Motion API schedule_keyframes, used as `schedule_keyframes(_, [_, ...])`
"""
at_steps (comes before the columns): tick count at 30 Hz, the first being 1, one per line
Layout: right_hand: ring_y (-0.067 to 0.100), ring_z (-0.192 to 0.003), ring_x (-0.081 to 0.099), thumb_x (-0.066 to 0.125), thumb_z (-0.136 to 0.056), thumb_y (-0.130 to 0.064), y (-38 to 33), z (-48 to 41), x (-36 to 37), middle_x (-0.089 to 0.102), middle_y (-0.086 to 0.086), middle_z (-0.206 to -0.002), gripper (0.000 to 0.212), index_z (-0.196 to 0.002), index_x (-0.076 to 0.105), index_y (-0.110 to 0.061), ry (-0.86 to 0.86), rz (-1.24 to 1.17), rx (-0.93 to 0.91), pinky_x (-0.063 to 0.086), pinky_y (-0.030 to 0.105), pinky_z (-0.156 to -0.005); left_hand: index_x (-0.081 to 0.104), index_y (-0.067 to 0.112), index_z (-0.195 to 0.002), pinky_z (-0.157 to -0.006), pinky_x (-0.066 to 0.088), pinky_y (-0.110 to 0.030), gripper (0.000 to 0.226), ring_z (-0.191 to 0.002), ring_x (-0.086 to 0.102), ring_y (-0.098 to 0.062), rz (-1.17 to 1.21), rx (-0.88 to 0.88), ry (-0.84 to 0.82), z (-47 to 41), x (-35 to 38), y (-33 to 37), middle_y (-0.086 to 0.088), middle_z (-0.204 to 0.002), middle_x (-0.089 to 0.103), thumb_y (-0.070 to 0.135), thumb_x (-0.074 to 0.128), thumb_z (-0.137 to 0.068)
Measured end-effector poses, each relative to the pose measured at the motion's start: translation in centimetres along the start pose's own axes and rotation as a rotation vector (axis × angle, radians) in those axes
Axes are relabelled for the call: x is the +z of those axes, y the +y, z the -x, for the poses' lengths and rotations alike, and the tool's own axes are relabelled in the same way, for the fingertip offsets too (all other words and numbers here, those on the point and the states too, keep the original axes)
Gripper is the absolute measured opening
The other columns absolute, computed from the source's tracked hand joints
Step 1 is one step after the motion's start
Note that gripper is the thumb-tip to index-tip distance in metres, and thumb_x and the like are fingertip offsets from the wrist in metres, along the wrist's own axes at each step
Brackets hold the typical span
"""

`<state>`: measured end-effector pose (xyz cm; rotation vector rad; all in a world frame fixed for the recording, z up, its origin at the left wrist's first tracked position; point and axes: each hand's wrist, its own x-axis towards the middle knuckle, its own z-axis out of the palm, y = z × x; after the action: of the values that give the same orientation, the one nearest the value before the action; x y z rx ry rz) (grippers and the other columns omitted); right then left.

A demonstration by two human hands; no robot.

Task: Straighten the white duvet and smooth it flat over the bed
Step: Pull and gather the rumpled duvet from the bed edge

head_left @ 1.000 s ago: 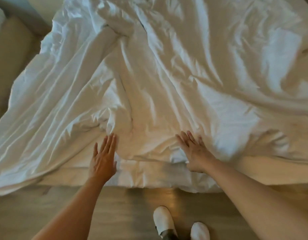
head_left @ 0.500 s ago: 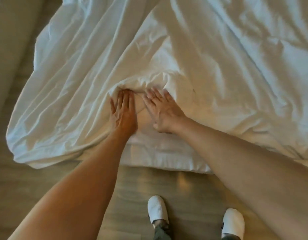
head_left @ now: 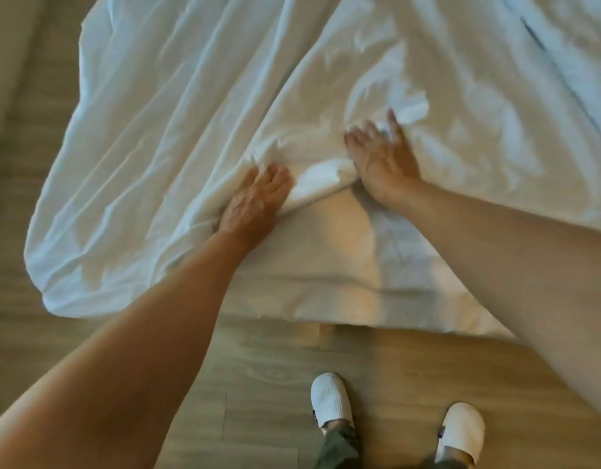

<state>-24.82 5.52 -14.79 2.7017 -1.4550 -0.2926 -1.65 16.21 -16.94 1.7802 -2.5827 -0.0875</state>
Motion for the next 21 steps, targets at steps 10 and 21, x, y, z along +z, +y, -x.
schedule_keyframes(10, [0.032, -0.149, 0.007, 0.031, -0.102, -0.010, -4.3, 13.6, -0.4, 0.008, 0.010, -0.162, 0.058, -0.154, 0.006, -0.008, -0.359, -0.183, -0.032, 0.007, 0.049, -0.119, 0.051, -0.002, -0.135, -0.108, 0.034, -0.055, 0.077, -0.130, 0.048, -0.037, 0.187, 0.073, -0.107, 9.3, -1.1, 5.0, -0.019, -0.139, 0.052, -0.024, 0.048, -0.062])
schedule_keyframes(21, [0.029, -0.149, 0.003, 0.042, -0.090, -0.001, -5.9, 19.3, -3.2, 0.003, 0.007, -0.162, 0.077, -0.154, 0.000, -0.010, -0.464, -0.273, -0.045, 0.008, 0.050, -0.119, 0.013, 0.014, -0.154, -0.118, -0.003, -0.038, 0.091, -0.149, 0.004, -0.018, 0.169, -0.044, -0.304, 14.0, -4.0, 8.1, -0.002, -0.162, 0.010, -0.004, 0.059, -0.077])
